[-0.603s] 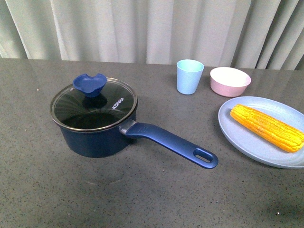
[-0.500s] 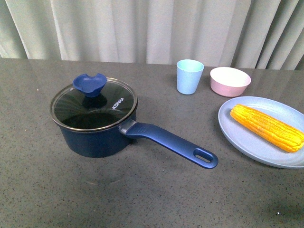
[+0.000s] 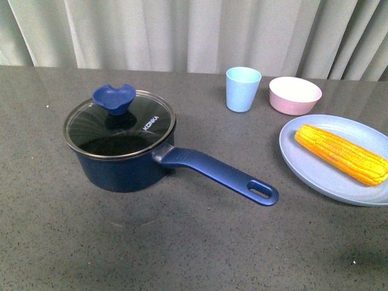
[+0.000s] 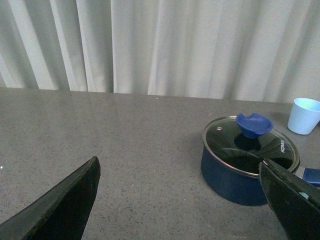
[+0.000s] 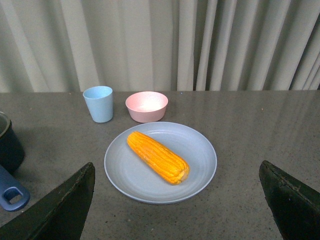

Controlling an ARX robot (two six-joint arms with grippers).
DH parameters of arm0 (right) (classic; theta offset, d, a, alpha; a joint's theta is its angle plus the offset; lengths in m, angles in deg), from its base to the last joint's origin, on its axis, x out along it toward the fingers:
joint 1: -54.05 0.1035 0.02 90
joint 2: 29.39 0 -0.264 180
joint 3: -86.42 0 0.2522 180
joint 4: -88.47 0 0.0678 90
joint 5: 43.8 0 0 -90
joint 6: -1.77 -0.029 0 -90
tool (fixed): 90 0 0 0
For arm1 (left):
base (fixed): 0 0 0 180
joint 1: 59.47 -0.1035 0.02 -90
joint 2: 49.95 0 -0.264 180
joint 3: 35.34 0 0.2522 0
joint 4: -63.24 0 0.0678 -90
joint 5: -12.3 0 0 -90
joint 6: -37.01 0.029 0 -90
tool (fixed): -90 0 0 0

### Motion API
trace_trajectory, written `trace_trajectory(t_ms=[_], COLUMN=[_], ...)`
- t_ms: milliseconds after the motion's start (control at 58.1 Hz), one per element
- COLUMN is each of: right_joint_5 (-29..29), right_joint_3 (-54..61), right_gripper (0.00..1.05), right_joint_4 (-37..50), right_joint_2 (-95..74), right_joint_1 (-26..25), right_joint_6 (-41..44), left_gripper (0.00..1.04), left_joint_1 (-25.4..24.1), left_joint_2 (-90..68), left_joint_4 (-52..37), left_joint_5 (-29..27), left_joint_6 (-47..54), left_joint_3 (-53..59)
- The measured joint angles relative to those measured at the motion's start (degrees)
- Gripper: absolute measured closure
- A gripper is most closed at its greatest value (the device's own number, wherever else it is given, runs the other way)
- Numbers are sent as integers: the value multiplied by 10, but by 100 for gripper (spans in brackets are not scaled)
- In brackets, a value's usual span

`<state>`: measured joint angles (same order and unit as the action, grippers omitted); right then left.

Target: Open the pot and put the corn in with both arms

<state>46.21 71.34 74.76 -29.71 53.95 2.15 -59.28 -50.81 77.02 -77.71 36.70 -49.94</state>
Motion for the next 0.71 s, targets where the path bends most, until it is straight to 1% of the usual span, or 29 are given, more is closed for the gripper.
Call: trace_trajectory(t_ms=[69, 86, 103, 138, 172, 189, 224, 327, 465, 568, 637, 706], right_joint_5=[0, 0, 0, 0, -1, -1, -1, -1, 0, 0, 0, 0], right_joint_3=[0, 0, 0, 0, 0, 0, 0, 0, 0, 0, 0, 0], right_gripper=[9, 9, 9, 9, 9, 9, 9, 9, 9, 9, 9, 9], right_joint_4=[0, 0, 0, 0, 0, 0, 0, 0, 0, 0, 0, 0], right_joint_2=[0, 0, 0, 0, 0, 0, 0, 0, 0, 0, 0, 0], right_joint_1=[0, 0, 0, 0, 0, 0, 0, 0, 0, 0, 0, 0], right_joint_6=[0, 0, 0, 0, 0, 0, 0, 0, 0, 0, 0, 0], left_gripper=[9, 9, 9, 9, 9, 9, 9, 9, 9, 9, 9, 9], left_joint_1=[0, -3, -7, -25, -32, -34, -34, -28, -12, 1, 15, 32], left_joint_2=[0, -5, -10, -42, -82, -110, -148, -260, -398, -510, -615, -691], left_joint_4=[0, 7, 19, 83, 115, 120, 112, 28, -107, -205, -285, -330], left_joint_5=[0, 11, 23, 86, 120, 138, 147, 150, 148, 162, 158, 148], left_joint_6=[0, 1, 2, 5, 7, 7, 7, 10, 12, 12, 11, 10], left_joint_3=[0, -2, -6, -31, -50, -58, -64, -79, -107, -125, -145, -166])
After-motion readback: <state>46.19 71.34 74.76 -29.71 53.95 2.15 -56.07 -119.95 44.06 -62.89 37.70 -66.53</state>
